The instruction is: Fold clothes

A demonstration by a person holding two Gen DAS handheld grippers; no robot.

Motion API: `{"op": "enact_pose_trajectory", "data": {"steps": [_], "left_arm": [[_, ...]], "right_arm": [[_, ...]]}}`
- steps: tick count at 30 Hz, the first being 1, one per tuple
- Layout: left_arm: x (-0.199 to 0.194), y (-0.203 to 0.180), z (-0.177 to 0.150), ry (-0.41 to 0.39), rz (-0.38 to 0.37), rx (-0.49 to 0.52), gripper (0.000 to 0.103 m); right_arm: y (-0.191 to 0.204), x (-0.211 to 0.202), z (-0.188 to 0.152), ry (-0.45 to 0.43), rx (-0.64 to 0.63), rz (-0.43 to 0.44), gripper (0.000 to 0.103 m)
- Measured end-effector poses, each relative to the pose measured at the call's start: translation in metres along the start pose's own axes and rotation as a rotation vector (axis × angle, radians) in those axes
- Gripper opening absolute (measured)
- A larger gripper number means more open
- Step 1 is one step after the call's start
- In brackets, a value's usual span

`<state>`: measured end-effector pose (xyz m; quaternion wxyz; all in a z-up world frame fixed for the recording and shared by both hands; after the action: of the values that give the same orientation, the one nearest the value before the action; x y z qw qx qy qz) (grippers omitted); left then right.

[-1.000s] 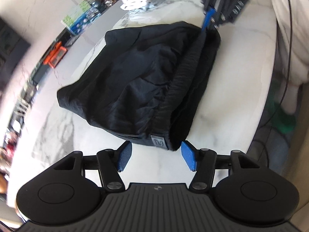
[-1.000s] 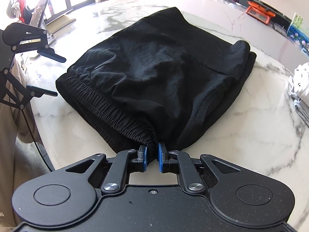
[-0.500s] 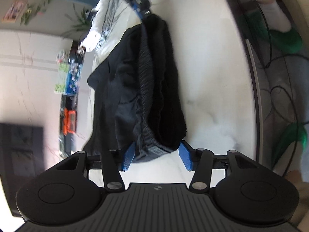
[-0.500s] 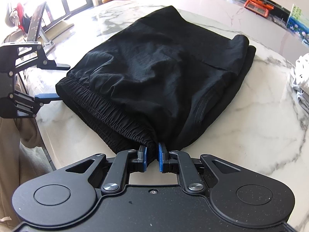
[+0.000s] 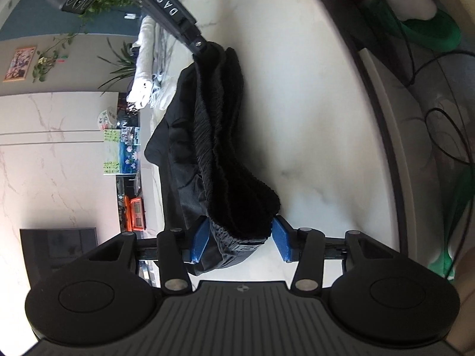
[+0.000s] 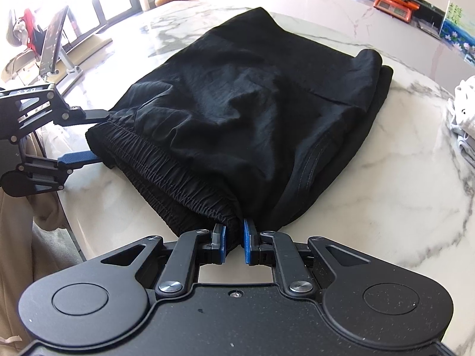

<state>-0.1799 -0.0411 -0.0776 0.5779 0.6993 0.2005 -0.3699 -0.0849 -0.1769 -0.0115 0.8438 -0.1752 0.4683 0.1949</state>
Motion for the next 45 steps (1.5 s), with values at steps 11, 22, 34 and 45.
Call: {"op": "enact_pose_trajectory", "data": {"steps": [11,22,34,45], "left_arm": [[0.01,0.004,0.002,0.01,0.051,0.006,0.042],[-0.02,0.028,-0.005,-0.117,-0.132,-0.263,0.02],[-0.049,0.101,-0.022,-0.185,-0.363,-0.549,0.019],[-0.046,0.125,-0.022,-0.152,-0.466,-0.608,0.019]], "right_arm": [[-0.002,0.001,0.001,0.002,0.01,0.004,0.009],[-0.001,-0.001,0.001,0.002,-0.014,0.006,0.01],[0.011,-0.043,0.01,-0.062,-0.201,-0.025,0.037],[0.078,-0.06,0.0,-0.222,-0.49,-0.2,0.067]]}}
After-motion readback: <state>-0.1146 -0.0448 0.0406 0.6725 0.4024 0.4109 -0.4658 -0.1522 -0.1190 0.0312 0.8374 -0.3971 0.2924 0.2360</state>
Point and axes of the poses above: each gripper's, at about its wrist camera, not at the fingertips, and x roughly the way its jaws point, y to its left, z to its top, the point moved 5 cm from there along x, roughly the way its jaws point, and after that the axes turned 15 degrees about -z, right-handed, at the moved point
